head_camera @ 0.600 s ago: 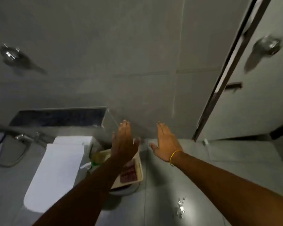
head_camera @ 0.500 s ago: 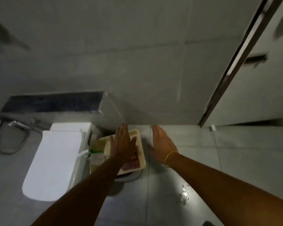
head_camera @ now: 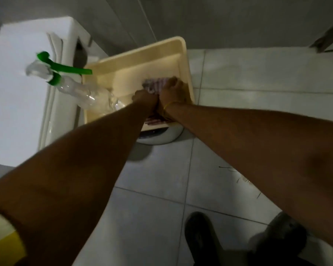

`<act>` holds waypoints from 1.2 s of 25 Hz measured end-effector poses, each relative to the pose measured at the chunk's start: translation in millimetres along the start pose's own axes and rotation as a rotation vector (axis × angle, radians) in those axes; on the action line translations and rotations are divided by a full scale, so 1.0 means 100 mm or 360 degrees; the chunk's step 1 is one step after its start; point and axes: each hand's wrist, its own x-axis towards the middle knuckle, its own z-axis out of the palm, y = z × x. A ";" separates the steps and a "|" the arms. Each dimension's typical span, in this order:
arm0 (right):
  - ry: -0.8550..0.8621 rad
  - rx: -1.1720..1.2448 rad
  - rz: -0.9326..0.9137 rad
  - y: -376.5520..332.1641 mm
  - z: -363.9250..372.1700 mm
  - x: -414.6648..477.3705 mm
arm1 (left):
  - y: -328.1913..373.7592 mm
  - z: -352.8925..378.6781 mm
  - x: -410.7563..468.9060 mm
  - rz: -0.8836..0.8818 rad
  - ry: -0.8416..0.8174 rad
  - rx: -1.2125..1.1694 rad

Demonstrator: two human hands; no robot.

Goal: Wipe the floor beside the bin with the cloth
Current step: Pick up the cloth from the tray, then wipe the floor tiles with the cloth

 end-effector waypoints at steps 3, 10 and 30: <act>-0.0049 0.0118 -0.0074 0.03 -0.06 0.08 | 0.10 0.05 0.08 -0.0116 -0.0040 -0.0253; -0.0015 0.0652 -0.0483 0.17 -1.00 -0.32 | 0.50 -0.10 -0.59 0.0262 0.0091 -0.0812; 0.0311 -0.0346 0.0869 5.37 0.02 -1.79 | -1.25 4.39 -1.84 0.0845 -0.0838 0.0190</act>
